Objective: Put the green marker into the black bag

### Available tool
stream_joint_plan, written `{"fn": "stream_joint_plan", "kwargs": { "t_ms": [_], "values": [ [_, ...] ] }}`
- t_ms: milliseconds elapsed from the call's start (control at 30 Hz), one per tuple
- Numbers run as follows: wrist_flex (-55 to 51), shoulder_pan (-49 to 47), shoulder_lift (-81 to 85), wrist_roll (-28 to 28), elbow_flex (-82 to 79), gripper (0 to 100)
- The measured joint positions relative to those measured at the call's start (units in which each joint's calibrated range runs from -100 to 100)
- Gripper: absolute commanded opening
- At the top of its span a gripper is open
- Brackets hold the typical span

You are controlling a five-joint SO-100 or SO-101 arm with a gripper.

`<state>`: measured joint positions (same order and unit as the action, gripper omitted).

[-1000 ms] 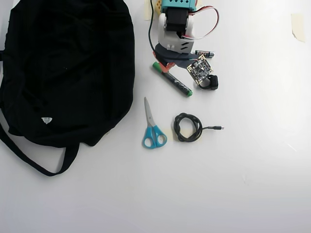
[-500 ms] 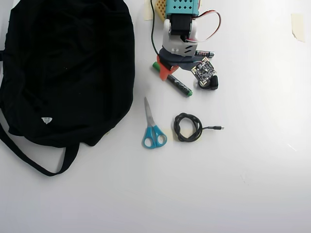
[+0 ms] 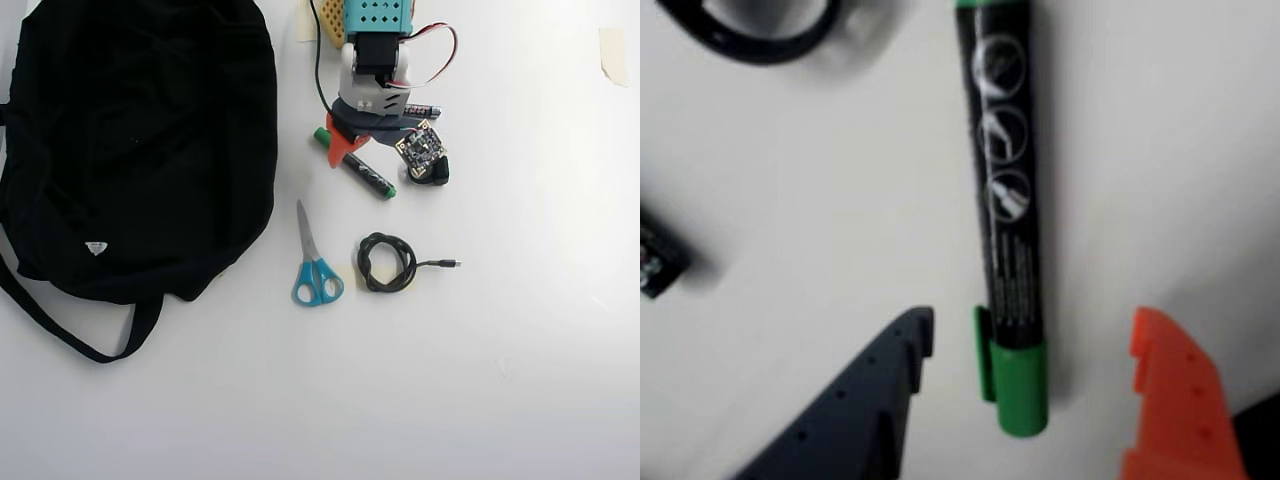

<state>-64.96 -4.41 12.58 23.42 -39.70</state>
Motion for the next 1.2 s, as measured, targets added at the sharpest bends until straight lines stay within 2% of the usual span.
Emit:
{"fn": "stream_joint_plan", "kwargs": {
  "t_ms": [367, 1000, 1200],
  "values": [
    [4.3, -2.1, -0.2, -1.4, -2.4, 26],
    [10.4, -3.2, -10.2, -1.7, -2.1, 25],
    [10.5, -3.1, -11.0, -1.7, -1.5, 15]
  ]
}}
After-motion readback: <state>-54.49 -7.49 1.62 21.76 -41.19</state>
